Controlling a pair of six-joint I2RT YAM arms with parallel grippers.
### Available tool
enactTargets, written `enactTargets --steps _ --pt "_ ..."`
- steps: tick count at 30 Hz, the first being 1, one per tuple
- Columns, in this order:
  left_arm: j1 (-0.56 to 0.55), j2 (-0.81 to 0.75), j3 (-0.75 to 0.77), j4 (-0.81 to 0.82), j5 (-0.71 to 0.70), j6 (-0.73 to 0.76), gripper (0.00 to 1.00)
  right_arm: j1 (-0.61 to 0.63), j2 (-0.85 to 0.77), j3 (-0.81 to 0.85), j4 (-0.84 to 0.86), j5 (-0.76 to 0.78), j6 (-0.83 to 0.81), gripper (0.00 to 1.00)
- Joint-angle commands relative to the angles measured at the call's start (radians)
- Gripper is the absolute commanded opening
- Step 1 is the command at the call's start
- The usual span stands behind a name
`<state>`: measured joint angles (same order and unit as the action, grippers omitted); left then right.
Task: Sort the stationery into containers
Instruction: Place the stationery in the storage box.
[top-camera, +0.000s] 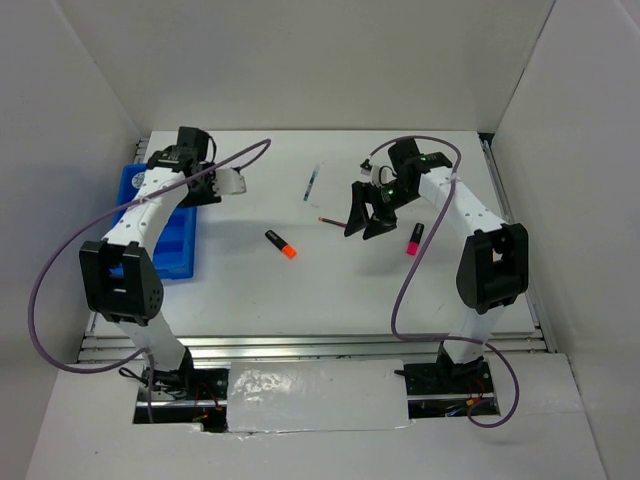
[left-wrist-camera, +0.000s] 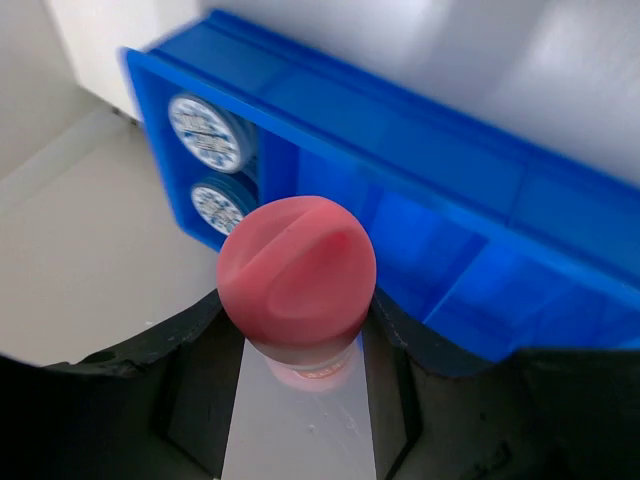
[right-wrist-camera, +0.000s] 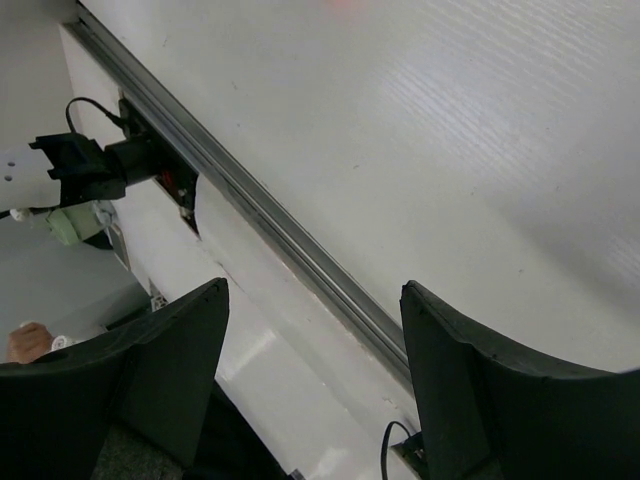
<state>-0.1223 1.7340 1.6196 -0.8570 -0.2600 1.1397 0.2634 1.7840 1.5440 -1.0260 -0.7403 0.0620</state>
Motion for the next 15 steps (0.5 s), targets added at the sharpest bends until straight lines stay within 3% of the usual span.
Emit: enactTargets --steps 1,7,11,15 --pt "0.064 -0.073 -0.093 0.110 0.056 0.217 0.00 0.010 -0.041 0.002 0.032 -0.014 -0.007 0.76" --pt "0.263 0.024 0.014 0.079 0.272 0.304 0.00 0.014 -0.038 -0.007 0.037 -0.014 -0.007 0.76" --pt "0.320 0.022 -0.013 0.157 0.355 0.386 0.00 0.014 -0.041 -0.016 0.041 -0.016 -0.008 0.76" --pt "0.357 0.056 0.013 0.125 0.427 0.431 0.00 0.016 -0.037 -0.012 0.041 -0.010 -0.008 0.76"
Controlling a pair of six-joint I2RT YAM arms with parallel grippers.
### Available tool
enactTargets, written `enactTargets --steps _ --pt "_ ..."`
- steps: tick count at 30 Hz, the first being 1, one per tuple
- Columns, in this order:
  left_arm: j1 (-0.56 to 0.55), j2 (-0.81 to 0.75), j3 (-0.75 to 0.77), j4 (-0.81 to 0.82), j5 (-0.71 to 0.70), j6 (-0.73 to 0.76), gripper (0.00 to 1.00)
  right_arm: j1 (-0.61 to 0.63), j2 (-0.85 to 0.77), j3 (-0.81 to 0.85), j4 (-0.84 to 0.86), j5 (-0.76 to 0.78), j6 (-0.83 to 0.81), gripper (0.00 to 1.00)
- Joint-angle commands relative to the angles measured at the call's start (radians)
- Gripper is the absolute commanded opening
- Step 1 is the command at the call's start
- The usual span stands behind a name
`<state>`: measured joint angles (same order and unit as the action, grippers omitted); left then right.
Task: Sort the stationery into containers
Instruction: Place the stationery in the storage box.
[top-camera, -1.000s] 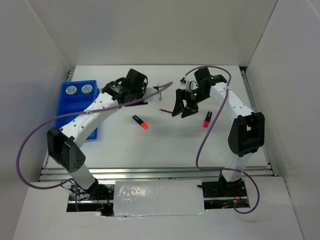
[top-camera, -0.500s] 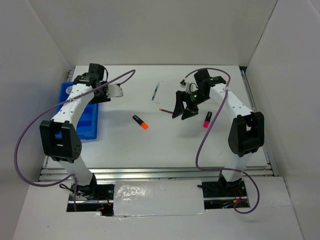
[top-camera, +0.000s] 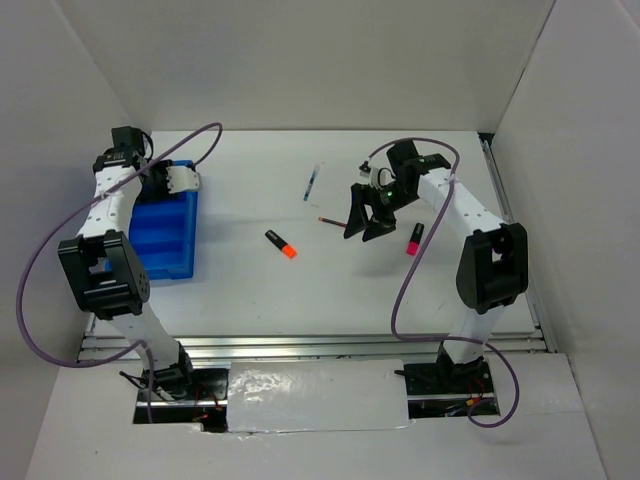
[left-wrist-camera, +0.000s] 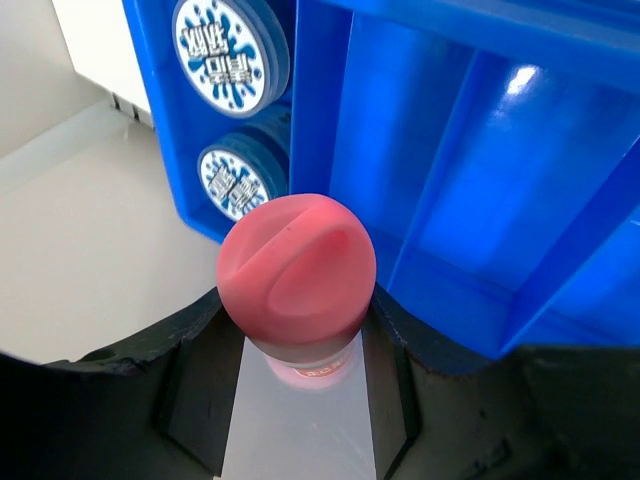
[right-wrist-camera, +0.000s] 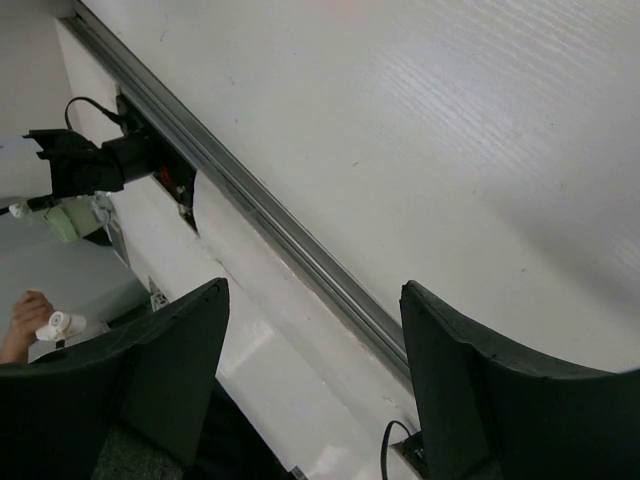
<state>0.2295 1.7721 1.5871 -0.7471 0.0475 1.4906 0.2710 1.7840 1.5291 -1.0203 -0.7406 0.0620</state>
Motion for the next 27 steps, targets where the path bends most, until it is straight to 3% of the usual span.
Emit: enactTargets --steps 1,18,24,27 --pt "0.008 0.032 0.044 0.031 0.120 0.077 0.00 0.008 -0.034 0.005 0.035 -0.009 -0.007 0.76" --pt "0.010 0.185 0.080 0.077 0.037 0.011 0.01 0.014 -0.037 -0.007 0.035 0.017 -0.008 0.76" --pt "0.016 0.213 0.070 0.100 -0.018 0.000 0.09 0.016 -0.028 0.006 0.029 0.014 -0.008 0.76" --pt "0.019 0.225 0.070 0.101 -0.035 -0.009 0.22 0.019 -0.029 0.003 0.031 0.015 -0.008 0.76"
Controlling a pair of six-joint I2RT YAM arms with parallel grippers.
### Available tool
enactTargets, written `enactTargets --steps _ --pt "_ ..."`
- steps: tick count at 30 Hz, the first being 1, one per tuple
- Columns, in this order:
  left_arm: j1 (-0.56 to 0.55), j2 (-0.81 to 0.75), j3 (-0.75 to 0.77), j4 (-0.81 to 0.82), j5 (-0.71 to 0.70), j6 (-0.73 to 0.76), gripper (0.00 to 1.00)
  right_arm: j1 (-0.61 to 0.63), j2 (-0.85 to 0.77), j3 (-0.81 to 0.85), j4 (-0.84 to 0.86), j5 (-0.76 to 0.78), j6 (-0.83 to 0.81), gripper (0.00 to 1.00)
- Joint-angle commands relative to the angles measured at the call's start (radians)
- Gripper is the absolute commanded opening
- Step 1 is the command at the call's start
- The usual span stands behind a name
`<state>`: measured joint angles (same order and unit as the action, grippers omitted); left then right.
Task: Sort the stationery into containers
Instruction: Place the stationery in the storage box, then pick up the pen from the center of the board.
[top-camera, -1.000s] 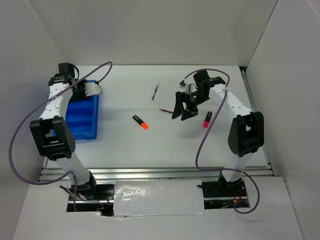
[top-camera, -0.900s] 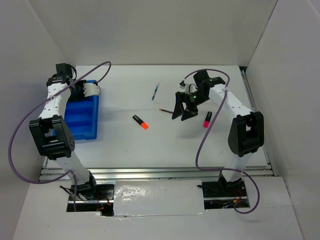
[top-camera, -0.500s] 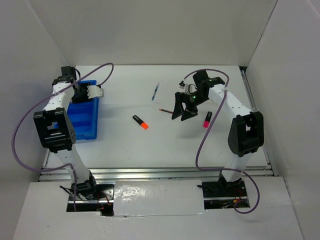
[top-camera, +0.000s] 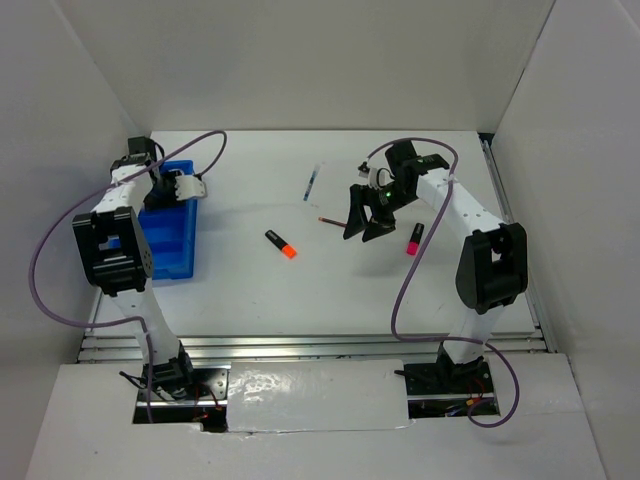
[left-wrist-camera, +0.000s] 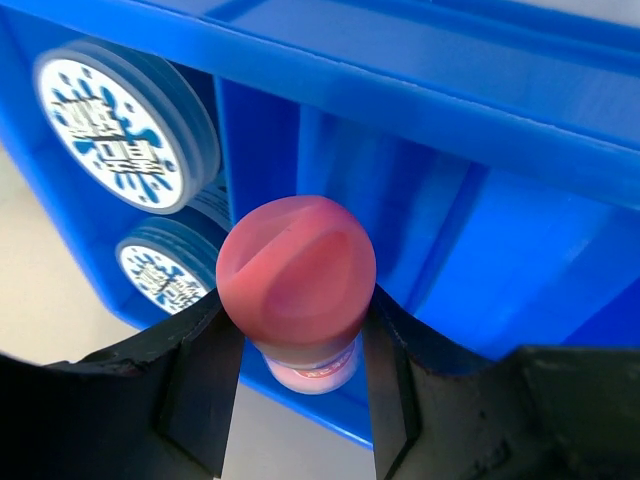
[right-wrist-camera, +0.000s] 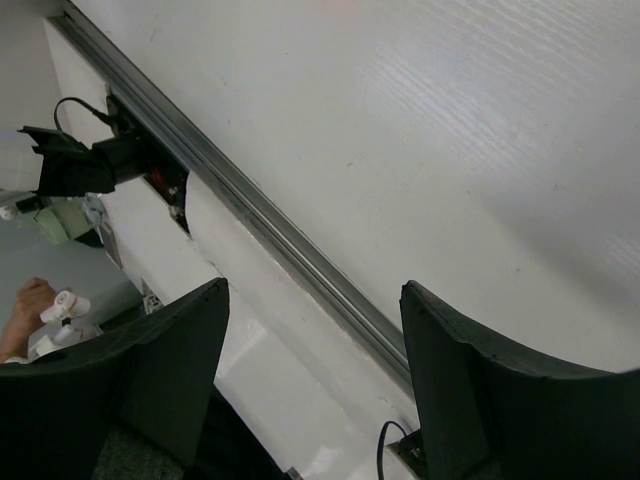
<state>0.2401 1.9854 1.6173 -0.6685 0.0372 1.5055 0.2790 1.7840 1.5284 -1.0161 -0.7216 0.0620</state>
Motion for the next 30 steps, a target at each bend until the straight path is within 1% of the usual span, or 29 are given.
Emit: enactTargets --steps 1,2,4,6,8,10,11,15,17,18,19,20,21,22,23,24,25,28,29,30 --pt "0.010 0.012 0.036 0.027 -0.026 -0.025 0.27 0.012 -0.029 0.004 0.025 -0.001 -0.008 0.76" --pt "0.011 0.009 0.036 0.038 -0.023 -0.033 0.32 0.012 -0.029 0.003 0.027 -0.001 -0.008 0.76" --pt "0.018 0.001 0.041 0.032 -0.007 -0.030 0.49 0.014 -0.029 0.004 0.025 -0.002 -0.010 0.76" --pt "0.018 -0.014 0.039 0.029 0.007 -0.028 0.62 0.017 -0.028 0.006 0.025 -0.002 -0.010 0.76" --pt "0.016 -0.028 0.041 0.023 0.016 -0.025 0.64 0.023 -0.026 0.010 0.021 -0.001 -0.010 0.76" --pt "0.019 -0.043 0.056 0.015 0.036 -0.033 0.85 0.026 -0.026 0.019 0.017 -0.001 -0.013 0.76" --pt "0.021 -0.048 0.068 -0.012 0.050 -0.034 0.89 0.029 -0.026 0.019 0.017 -0.001 -0.011 0.76" --pt "0.028 -0.068 0.124 -0.065 0.102 -0.057 0.92 0.035 -0.031 0.019 0.016 0.007 -0.013 0.76" --pt "0.036 -0.083 0.174 -0.077 0.163 -0.094 0.88 0.035 -0.037 0.018 0.019 0.010 -0.011 0.76" --pt "0.045 -0.089 0.234 -0.115 0.202 -0.111 0.87 0.035 -0.041 0.013 0.020 0.013 -0.011 0.76" --pt "0.048 -0.092 0.266 -0.146 0.295 -0.146 0.84 0.035 -0.044 0.012 0.024 0.016 -0.011 0.76" --pt "0.050 -0.106 0.300 -0.179 0.338 -0.160 0.82 0.035 -0.046 0.007 0.022 0.017 -0.013 0.75" --pt "0.042 -0.115 0.350 -0.266 0.387 -0.147 0.81 0.035 -0.054 0.003 0.027 0.021 -0.013 0.75" --pt "0.033 -0.141 0.363 -0.313 0.470 -0.127 0.77 0.034 -0.054 -0.001 0.028 0.024 -0.013 0.76" --pt "-0.005 -0.160 0.363 -0.345 0.493 -0.110 0.75 0.035 -0.055 -0.004 0.027 0.024 -0.013 0.75" --pt "-0.031 -0.181 0.327 -0.371 0.506 -0.094 0.74 0.035 -0.054 -0.002 0.028 0.025 -0.016 0.75" --pt "-0.092 -0.224 0.305 -0.381 0.513 -0.082 0.72 0.031 -0.052 -0.004 0.028 0.028 -0.016 0.75" --pt "-0.197 -0.284 0.184 -0.385 0.510 -0.062 0.71 0.016 -0.054 -0.005 0.030 0.034 -0.021 0.75" --pt "-0.273 -0.292 0.156 -0.384 0.513 -0.064 0.72 0.008 -0.055 -0.008 0.030 0.036 -0.021 0.75" --pt "-0.310 -0.292 0.117 -0.382 0.514 -0.068 0.72 0.000 -0.057 -0.010 0.031 0.033 -0.021 0.75"
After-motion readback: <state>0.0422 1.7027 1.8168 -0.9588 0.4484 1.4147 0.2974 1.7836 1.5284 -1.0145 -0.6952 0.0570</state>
